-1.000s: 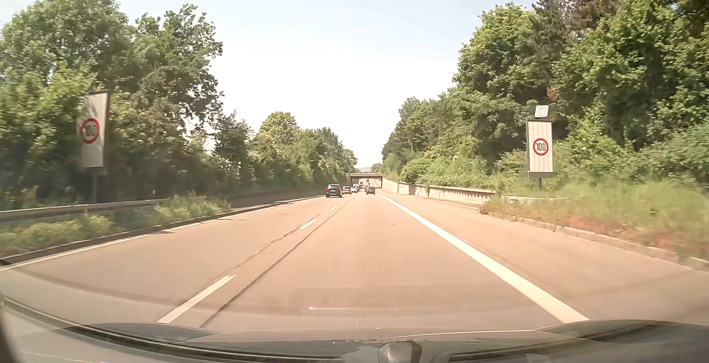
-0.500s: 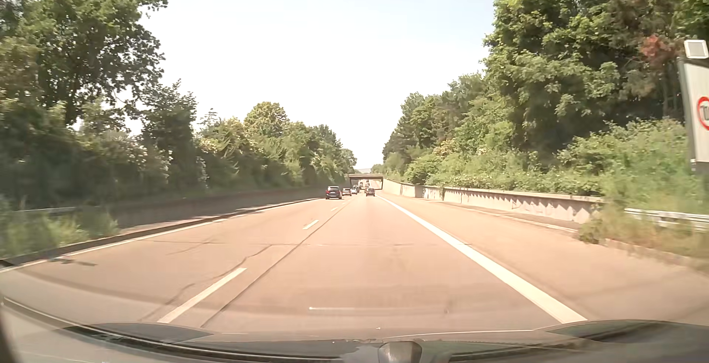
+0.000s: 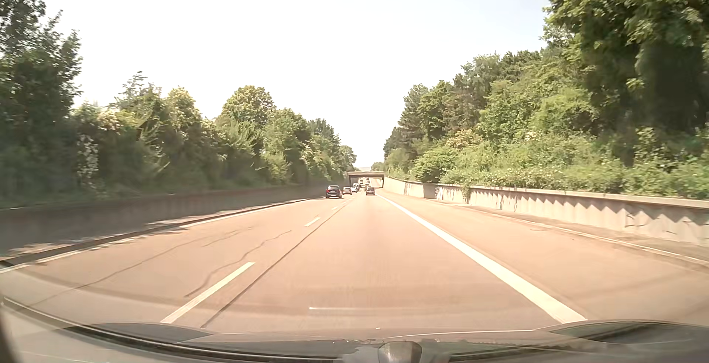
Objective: Follow the waypoints while adhering to traffic rules and regulations
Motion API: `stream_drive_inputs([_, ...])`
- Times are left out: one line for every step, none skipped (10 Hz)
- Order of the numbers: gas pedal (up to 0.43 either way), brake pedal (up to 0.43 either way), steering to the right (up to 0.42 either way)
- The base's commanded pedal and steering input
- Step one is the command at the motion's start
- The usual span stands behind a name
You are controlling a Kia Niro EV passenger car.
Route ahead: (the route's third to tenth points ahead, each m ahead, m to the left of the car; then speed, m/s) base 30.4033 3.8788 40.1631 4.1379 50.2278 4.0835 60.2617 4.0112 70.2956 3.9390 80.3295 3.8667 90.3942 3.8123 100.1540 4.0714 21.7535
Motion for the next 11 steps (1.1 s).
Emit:
stream_drive_inputs([0.24, 0.0, -0.001])
stream_drive_inputs([0.248, 0.0, -0.001])
stream_drive_inputs([0.248, 0.0, -0.001])
stream_drive_inputs([0.248, 0.0, -0.001])
stream_drive_inputs([0.248, 0.0, -0.001])
stream_drive_inputs([0.248, 0.0, -0.001])
stream_drive_inputs([0.248, 0.0, -0.001])
stream_drive_inputs([0.248, 0.0, -0.001])
stream_drive_inputs([0.248, 0.0, -0.001])
stream_drive_inputs([0.248, 0.0, -0.001])
stream_drive_inputs([0.248, 0.0, -0.001])
